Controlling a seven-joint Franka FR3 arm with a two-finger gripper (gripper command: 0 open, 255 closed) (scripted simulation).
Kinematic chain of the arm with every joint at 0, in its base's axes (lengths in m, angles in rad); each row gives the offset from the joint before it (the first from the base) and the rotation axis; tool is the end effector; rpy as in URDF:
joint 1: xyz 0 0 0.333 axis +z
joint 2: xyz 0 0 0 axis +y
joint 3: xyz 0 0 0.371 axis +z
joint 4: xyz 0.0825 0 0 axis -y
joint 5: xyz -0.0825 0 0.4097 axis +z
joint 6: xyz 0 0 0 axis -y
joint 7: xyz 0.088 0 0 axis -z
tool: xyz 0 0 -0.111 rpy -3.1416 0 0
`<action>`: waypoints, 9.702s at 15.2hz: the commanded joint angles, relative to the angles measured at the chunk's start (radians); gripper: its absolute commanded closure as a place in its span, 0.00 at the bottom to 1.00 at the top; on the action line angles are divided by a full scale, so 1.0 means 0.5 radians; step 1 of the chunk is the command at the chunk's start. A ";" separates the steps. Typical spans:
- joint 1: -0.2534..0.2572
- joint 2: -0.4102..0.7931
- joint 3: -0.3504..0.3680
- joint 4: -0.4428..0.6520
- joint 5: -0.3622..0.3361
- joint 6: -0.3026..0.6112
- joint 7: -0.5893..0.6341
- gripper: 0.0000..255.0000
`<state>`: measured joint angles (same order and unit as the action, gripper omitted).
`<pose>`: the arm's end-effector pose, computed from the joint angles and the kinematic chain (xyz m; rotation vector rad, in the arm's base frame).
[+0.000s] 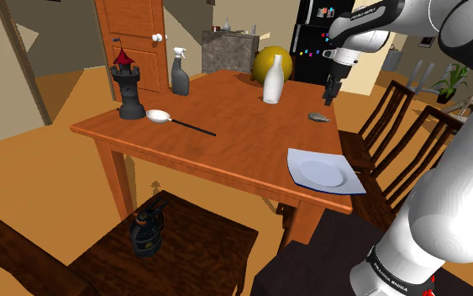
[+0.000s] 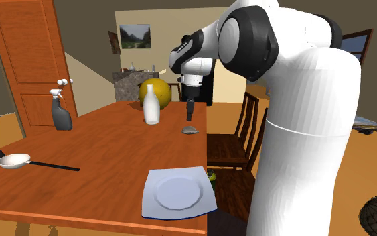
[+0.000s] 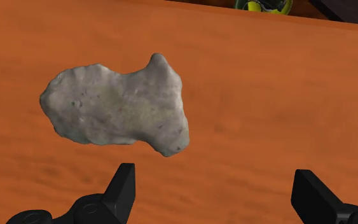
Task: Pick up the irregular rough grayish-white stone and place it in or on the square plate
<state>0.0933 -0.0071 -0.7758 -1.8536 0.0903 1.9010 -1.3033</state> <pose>0.4623 -0.3683 0.5655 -2.9944 -0.9158 -0.1645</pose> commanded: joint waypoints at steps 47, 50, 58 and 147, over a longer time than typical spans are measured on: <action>0.014 0.304 0.094 -0.345 -0.099 0.781 -1.258 1.00; 0.019 0.281 0.088 -0.338 -0.118 0.757 -1.249 1.00; 0.040 0.184 0.077 -0.208 -0.201 0.555 -1.202 1.00; -0.625 -0.930 2.009 -1.145 -0.637 -0.446 2.448 1.00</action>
<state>-0.2190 -0.4677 0.2295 -2.4384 -0.2289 1.6944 -0.0741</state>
